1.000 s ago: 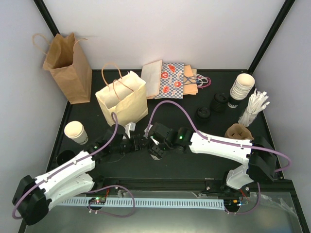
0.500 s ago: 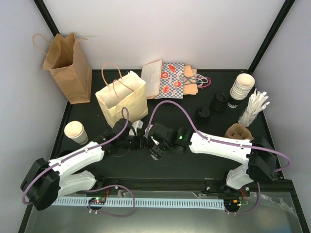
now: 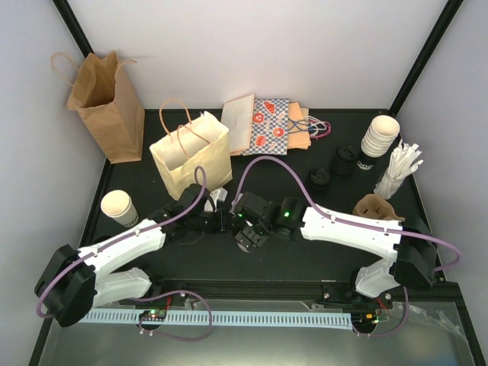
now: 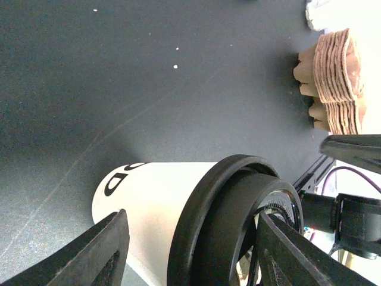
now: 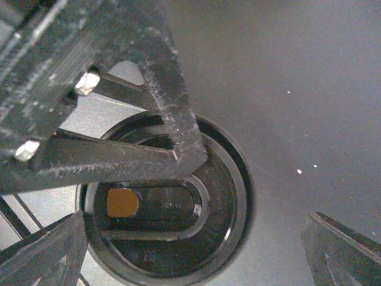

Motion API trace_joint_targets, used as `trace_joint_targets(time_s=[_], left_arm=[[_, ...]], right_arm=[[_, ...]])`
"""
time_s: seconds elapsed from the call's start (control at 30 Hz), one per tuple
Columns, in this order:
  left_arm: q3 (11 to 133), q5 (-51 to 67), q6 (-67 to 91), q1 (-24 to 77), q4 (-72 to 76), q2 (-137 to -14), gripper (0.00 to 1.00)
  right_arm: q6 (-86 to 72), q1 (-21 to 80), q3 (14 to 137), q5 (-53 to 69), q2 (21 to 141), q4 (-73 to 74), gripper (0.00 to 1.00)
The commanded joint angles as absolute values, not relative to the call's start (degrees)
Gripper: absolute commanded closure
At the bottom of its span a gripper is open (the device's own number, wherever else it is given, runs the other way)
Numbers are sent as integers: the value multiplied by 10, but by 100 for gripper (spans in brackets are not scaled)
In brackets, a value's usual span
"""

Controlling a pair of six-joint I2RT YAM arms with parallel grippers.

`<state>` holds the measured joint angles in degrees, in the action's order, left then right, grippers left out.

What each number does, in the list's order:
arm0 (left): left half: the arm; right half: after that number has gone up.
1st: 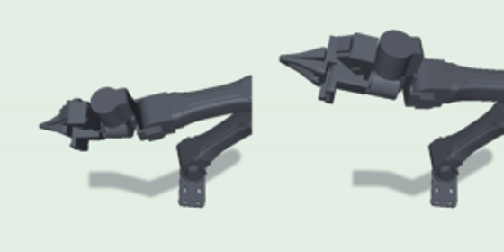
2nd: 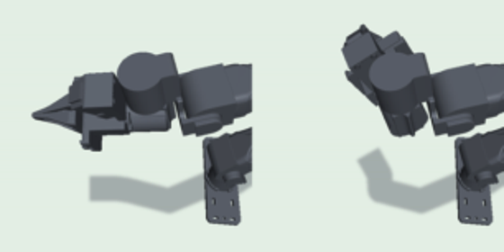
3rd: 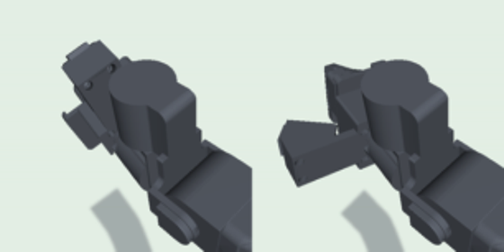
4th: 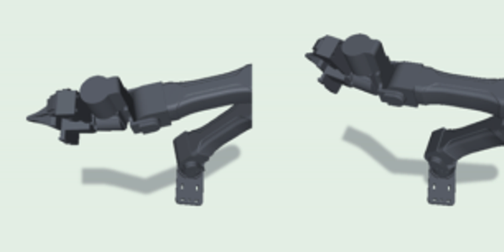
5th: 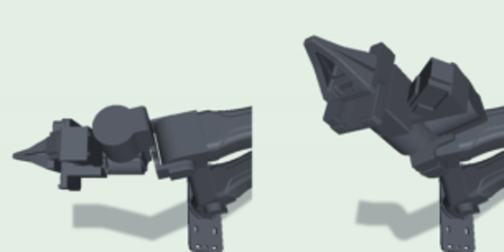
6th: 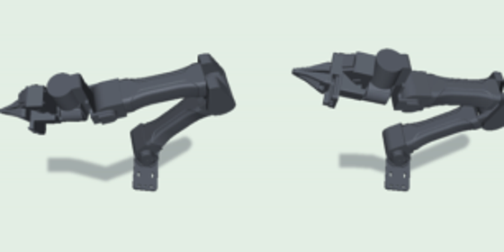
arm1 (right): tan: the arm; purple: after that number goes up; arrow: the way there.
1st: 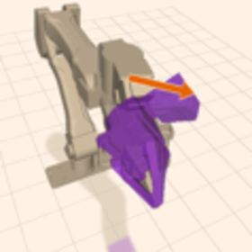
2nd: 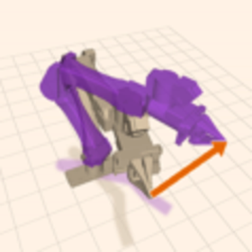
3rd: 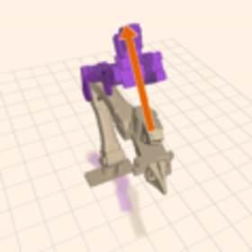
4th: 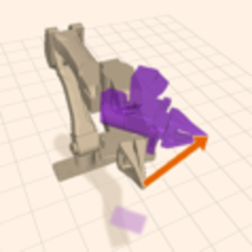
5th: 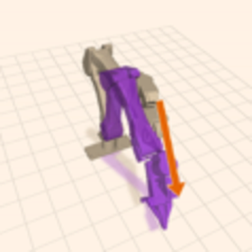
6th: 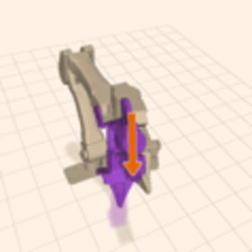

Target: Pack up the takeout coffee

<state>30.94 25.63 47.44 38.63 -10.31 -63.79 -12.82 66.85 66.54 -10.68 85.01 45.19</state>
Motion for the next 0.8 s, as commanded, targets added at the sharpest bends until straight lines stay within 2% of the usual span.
trace_joint_targets(time_s=[0.0, 0.2, 0.37, 0.5, 0.63, 0.7, 0.77], left_arm=[[327, 242, 450, 389, -171, -650, 40], [381, 229, 429, 389, -220, -644, 33], [447, 203, 398, 389, -293, -639, 23], [483, 192, 366, 395, -336, -630, 19], [539, 130, 319, 444, -400, -649, 16], [572, 78, 306, 476, -442, -673, 11], [601, 35, 300, 499, -479, -700, 6]], right_arm=[[-142, 671, 675, -130, 814, 459, 0], [-154, 656, 655, -116, 774, 452, 0], [-171, 619, 623, -67, 720, 429, 0], [-196, 575, 594, -10, 683, 409, 1], [-236, 514, 547, 92, 654, 371, 15], [-257, 480, 519, 141, 639, 344, 27], [-278, 458, 491, 186, 627, 310, 34]])
